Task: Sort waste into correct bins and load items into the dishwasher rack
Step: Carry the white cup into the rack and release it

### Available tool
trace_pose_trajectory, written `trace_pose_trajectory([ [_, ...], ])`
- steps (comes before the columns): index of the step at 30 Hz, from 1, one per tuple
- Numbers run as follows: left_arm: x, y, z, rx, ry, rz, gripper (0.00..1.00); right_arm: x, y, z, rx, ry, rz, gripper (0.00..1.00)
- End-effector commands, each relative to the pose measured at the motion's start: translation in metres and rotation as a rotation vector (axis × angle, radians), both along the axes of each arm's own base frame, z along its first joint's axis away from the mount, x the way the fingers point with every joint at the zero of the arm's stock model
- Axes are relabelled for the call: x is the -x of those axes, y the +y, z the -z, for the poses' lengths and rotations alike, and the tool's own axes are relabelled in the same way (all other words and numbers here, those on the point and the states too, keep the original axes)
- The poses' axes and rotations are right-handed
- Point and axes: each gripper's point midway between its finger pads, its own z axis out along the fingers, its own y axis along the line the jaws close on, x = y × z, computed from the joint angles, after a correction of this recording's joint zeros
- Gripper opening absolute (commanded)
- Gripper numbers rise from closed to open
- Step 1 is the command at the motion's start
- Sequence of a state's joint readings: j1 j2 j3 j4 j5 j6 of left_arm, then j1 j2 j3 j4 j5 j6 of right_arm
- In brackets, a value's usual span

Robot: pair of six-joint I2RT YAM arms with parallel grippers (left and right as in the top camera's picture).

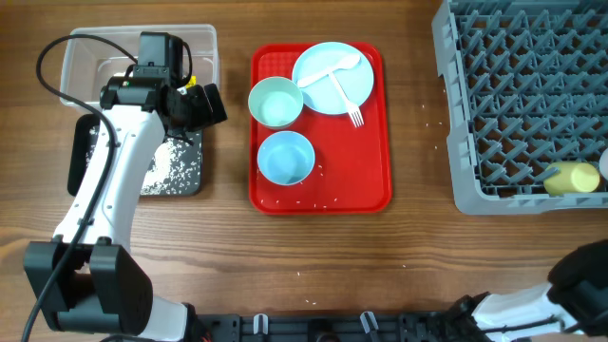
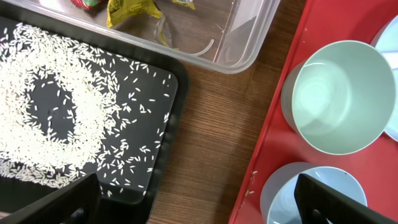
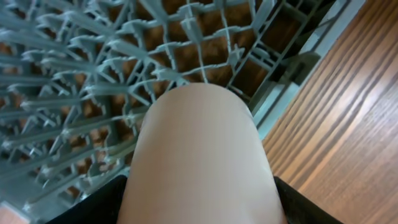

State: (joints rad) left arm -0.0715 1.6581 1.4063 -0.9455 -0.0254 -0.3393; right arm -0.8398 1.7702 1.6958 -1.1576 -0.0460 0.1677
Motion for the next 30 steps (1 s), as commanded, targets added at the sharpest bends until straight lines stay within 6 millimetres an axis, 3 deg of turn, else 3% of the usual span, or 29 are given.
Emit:
trace_pose_trajectory([
  [1, -0.001, 0.002, 0.004, 0.002, 0.008, -0.018, 1.0, -0.009, -0.012, 0.016, -0.023, -0.012, 0.018, 0.62],
  [6, -0.001, 0.002, 0.004, 0.002, 0.008, -0.018, 1.0, -0.012, -0.028, 0.035, 0.002, 0.026, 0.035, 0.61],
  [16, -0.001, 0.002, 0.004, 0.002, 0.008, -0.018, 1.0, 0.005, -0.058, 0.034, 0.039, 0.004, 0.135, 0.6],
  [21, -0.001, 0.002, 0.004, 0.002, 0.008, -0.018, 1.0, 0.002, -0.069, 0.038, 0.057, -0.013, 0.144, 0.59],
  [30, -0.001, 0.002, 0.004, 0.002, 0.008, -0.018, 1.0, -0.013, -0.07, 0.076, -0.023, -0.022, 0.119, 0.6],
])
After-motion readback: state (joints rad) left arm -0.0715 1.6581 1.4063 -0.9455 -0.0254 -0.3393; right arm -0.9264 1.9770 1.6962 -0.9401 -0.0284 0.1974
